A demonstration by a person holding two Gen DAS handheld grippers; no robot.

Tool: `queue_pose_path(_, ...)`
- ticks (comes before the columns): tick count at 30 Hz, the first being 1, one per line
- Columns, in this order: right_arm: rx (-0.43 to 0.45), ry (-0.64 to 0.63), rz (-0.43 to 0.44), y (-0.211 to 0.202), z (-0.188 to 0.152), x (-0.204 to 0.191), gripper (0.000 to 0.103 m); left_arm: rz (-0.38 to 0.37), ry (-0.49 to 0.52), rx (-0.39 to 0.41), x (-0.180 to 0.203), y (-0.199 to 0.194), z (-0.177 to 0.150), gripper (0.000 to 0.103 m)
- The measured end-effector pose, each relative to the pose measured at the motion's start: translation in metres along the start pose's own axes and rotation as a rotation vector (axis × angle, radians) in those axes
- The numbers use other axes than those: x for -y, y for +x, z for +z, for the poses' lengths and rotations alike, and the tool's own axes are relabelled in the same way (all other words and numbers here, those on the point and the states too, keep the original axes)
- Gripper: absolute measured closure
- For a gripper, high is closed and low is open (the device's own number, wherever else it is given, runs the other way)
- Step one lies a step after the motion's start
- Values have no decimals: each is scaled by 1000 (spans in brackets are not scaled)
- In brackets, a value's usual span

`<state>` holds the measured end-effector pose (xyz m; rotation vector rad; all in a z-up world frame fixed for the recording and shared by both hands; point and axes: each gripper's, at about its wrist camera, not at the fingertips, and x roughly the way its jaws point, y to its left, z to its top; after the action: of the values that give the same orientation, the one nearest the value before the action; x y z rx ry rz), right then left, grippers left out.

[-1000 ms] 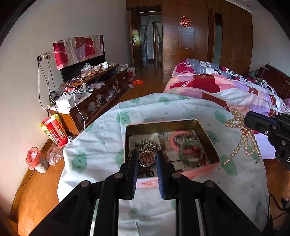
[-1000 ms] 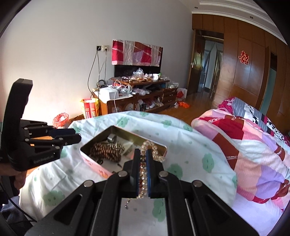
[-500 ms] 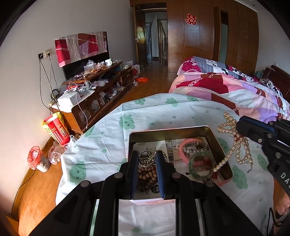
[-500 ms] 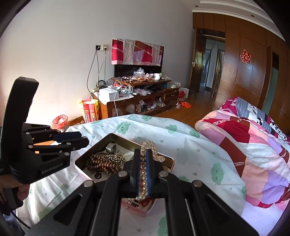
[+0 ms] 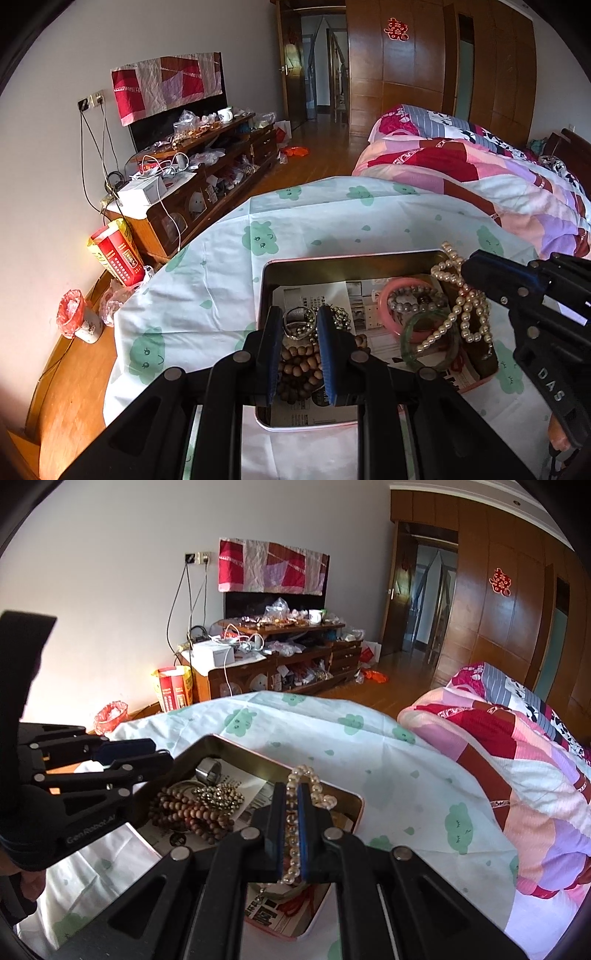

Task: Organize jewelry
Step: 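Open both tools to drop the ring and pearls into the tin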

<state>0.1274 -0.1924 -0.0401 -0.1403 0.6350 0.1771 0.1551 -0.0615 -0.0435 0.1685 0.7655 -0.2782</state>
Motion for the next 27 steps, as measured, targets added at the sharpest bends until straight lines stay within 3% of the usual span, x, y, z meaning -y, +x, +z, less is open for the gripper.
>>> queue_pose_path(9,-43,-13,-16,18,-8,-3,95,0,4,-4,3,7,-1,83)
queue_pose_path(10,-53,-17,-17,20,-8,-3,95,4,6,-8,4,8,-1,79)
queue_pose_path(12,-53,-32,-40,22,-9,-4,92,41,1,-10,3,8,-2,52)
queue_pose_path(13,-56,-36,-54,22,-10,-4,81,70,-8,3,2,6,-3,32)
queue_pose_path(14,-65,-32,-61,23,-11,-3,76,80,-15,19,1,3,-4,28)
queue_pose_path(19,-62,-9,-84,17,-16,3,53,69,-52,18,-7,-6,-10,28)
queue_pose_path(27,-33,25,-95,-8,-27,2,42,49,-86,19,-10,-29,-28,28)
